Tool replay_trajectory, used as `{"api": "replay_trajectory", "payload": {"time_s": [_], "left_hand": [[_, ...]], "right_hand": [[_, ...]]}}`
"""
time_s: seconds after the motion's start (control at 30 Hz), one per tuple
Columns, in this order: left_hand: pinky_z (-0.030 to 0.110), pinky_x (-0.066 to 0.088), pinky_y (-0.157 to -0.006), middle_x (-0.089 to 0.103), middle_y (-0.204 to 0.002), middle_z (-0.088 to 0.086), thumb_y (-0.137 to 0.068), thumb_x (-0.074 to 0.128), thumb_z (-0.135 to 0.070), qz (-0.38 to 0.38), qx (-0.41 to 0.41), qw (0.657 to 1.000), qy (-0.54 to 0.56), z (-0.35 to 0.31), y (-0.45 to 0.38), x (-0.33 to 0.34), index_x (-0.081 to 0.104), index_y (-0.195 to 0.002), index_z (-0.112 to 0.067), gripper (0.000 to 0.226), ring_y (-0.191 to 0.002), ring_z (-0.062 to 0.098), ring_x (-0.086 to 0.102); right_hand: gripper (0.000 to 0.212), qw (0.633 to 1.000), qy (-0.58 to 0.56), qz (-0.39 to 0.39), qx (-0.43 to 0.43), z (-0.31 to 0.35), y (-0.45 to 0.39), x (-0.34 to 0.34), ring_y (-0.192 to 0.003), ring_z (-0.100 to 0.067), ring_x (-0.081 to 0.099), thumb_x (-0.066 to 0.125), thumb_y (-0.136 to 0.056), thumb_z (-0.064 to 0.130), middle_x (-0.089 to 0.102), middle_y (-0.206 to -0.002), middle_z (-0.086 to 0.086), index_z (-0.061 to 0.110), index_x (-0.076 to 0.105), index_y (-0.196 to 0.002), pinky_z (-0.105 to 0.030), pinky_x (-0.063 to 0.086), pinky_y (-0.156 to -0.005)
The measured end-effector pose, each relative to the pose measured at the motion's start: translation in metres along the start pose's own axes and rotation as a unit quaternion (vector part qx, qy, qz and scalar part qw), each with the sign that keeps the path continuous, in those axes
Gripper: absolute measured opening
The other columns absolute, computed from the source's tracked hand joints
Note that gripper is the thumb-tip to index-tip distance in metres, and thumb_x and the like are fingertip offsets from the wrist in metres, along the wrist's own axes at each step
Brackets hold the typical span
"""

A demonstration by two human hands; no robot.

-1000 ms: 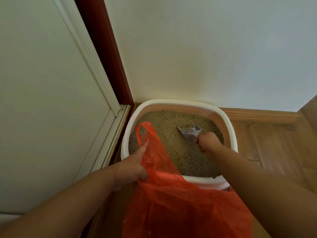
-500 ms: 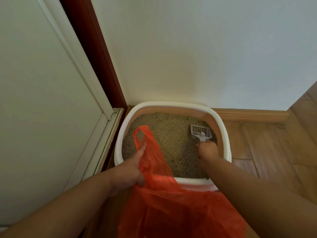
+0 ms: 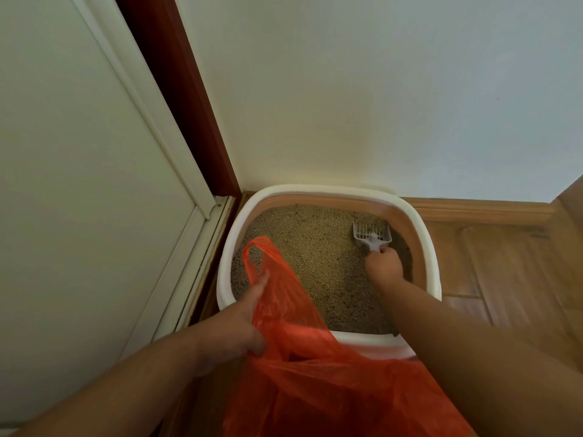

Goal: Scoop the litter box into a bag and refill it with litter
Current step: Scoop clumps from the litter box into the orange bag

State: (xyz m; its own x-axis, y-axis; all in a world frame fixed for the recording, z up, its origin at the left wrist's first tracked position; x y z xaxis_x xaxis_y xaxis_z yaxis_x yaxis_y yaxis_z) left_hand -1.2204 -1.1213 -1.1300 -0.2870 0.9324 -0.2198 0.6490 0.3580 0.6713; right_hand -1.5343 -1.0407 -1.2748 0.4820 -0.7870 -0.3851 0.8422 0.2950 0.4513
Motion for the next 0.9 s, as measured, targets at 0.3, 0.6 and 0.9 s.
{"api": "replay_trajectory", "payload": {"time_s": [0.3,0.6,0.9], "left_hand": [[0.048,0.061,-0.088,0.05,-0.131,-0.01,-0.074,0.065,0.017,0.0,0.003,1.0,-0.002,-0.003,-0.003,0.003,-0.002,-0.155,-0.059,0.129,-0.102,0.023,0.075],[0.048,0.061,-0.087,0.048,-0.137,-0.004,-0.076,0.064,0.02,-0.006,0.004,1.0,-0.011,-0.006,0.004,0.005,-0.004,-0.157,-0.055,0.129,-0.1,0.021,0.075],[0.048,0.062,-0.088,0.04,-0.155,0.003,-0.076,0.064,0.019,-0.025,0.021,0.999,-0.024,-0.017,0.009,0.006,-0.003,-0.158,-0.054,0.128,-0.108,0.022,0.071]], "right_hand": [[0.043,0.999,0.01,0.045,-0.002,0.008,-0.005,0.0,-0.076,-0.023,0.056,0.043,-0.1,0.014,0.065,-0.11,-0.016,0.01,0.05,-0.142,-0.029,0.038,-0.055],[0.037,0.992,-0.087,0.078,-0.039,0.009,0.028,0.001,-0.074,-0.016,0.057,0.046,-0.104,0.023,0.064,-0.096,-0.006,0.021,0.046,-0.141,-0.035,0.044,-0.063],[0.025,0.974,-0.064,0.191,-0.1,0.023,0.063,-0.043,-0.056,-0.013,0.047,0.049,-0.106,0.021,0.06,-0.075,-0.003,0.022,0.057,-0.129,-0.031,0.039,-0.053]]}}
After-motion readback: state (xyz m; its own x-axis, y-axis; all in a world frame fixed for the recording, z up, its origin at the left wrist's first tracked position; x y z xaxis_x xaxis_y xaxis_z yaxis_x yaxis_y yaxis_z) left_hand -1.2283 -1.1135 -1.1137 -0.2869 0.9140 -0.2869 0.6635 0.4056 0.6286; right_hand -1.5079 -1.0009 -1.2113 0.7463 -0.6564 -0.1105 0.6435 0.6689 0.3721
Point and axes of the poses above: each hand's wrist, its own y-axis away from the middle knuckle, its own x-axis out of the palm, z = x × y, the point moved 4 cm from there along -y, towards the middle knuckle
